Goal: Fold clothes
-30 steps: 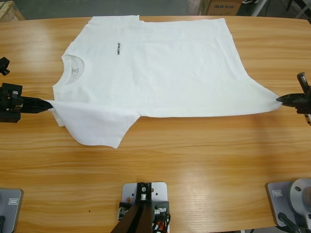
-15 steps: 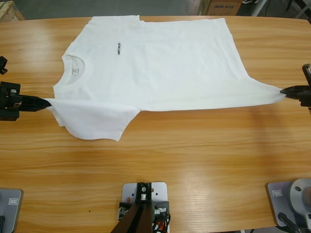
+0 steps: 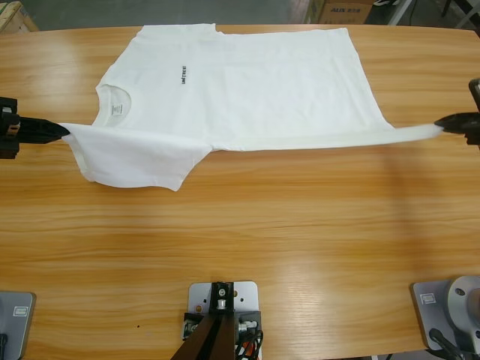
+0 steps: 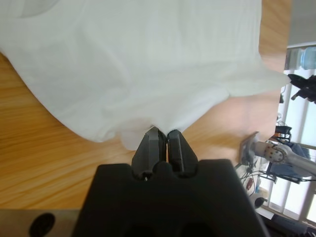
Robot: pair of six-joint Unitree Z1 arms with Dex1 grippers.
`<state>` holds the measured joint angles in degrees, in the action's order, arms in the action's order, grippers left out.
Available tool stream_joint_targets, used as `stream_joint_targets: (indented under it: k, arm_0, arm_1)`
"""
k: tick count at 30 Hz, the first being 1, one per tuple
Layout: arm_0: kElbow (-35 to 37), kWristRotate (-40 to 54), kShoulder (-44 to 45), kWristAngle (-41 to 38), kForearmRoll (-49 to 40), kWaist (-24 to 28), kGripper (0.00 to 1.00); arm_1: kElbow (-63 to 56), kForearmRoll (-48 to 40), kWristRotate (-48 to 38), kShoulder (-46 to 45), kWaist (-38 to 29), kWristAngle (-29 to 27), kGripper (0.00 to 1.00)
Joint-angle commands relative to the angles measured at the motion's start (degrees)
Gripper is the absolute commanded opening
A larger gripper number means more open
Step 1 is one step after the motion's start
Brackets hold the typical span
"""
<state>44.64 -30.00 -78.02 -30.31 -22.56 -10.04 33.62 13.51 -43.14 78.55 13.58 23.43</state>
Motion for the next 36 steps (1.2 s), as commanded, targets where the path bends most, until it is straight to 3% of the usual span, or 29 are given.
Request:
stream_joint_targets:
  k: [1,36]
  arm_0:
    - [1.33,-0.24,-3.13,1.04,-0.99,0.62,0.000]
    - [6.38,2.40,-11.52,1.04,-1.17,5.15,0.000]
  arm_1:
    - [3.31,0.02,2.30,5.70,-0.56,2.76,0.000]
    - [17.76,0.60,4.47,20.64,-4.65,4.60,0.000]
